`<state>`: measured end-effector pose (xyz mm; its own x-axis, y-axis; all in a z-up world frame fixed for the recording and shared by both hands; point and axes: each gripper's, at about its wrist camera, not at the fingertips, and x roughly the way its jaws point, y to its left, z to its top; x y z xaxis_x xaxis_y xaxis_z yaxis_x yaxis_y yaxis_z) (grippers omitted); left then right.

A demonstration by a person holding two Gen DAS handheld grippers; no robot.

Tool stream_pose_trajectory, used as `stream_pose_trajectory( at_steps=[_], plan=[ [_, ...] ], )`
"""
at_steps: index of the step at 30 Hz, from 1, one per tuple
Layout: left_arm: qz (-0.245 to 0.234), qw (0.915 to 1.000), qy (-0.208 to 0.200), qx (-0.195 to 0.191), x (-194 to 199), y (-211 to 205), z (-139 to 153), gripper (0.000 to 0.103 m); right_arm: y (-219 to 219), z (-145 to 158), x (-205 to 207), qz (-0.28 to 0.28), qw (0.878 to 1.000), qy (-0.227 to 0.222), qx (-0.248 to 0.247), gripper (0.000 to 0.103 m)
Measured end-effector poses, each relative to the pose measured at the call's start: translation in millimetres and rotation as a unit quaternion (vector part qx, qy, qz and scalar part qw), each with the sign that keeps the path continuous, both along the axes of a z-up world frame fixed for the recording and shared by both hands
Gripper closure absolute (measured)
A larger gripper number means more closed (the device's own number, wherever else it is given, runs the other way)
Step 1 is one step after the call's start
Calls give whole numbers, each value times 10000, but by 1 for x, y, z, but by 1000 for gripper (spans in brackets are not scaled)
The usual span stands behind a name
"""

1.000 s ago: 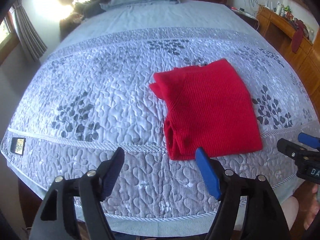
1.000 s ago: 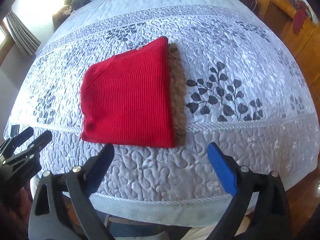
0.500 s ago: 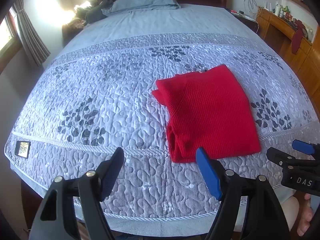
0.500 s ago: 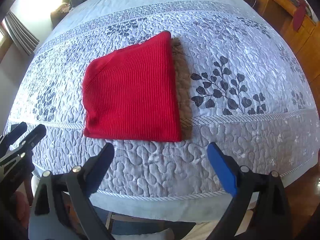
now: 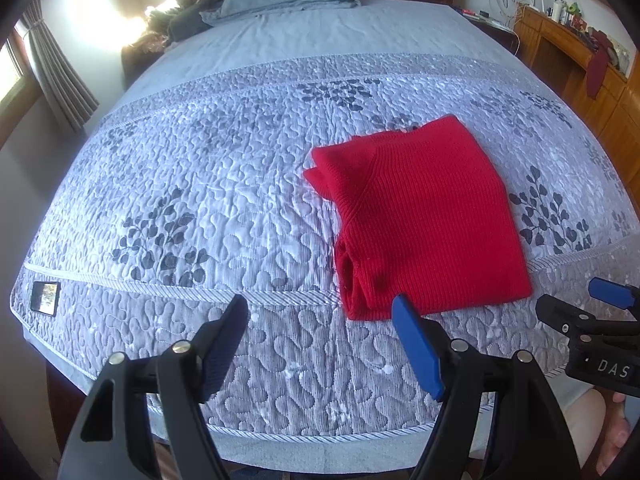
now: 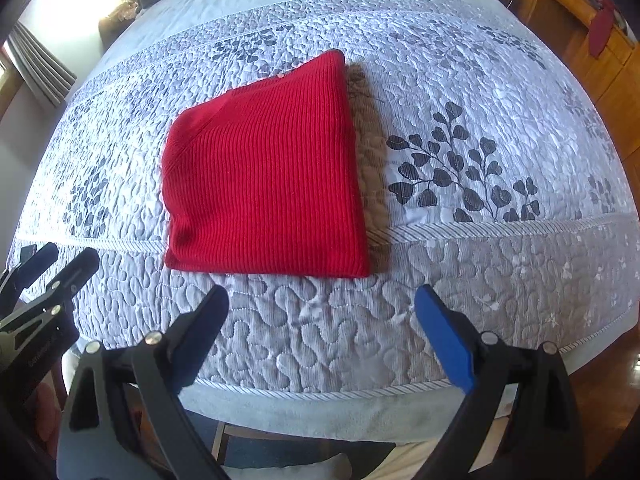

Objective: Fold small clothes

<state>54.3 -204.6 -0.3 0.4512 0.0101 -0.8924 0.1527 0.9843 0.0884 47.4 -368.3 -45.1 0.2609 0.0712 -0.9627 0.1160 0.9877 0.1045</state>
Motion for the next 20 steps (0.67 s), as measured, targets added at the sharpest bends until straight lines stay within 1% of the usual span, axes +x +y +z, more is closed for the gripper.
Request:
stream_pose_trajectory(
  at_steps=[12, 20],
  plan=[
    [-42, 9999, 100, -63, 2, -1, -6, 28, 0, -2, 1, -3, 10000, 12, -19, 9],
    [-30, 9998, 136, -128, 2, 1, -5, 28, -3, -3, 3, -12, 10000, 14, 35, 9]
  ],
)
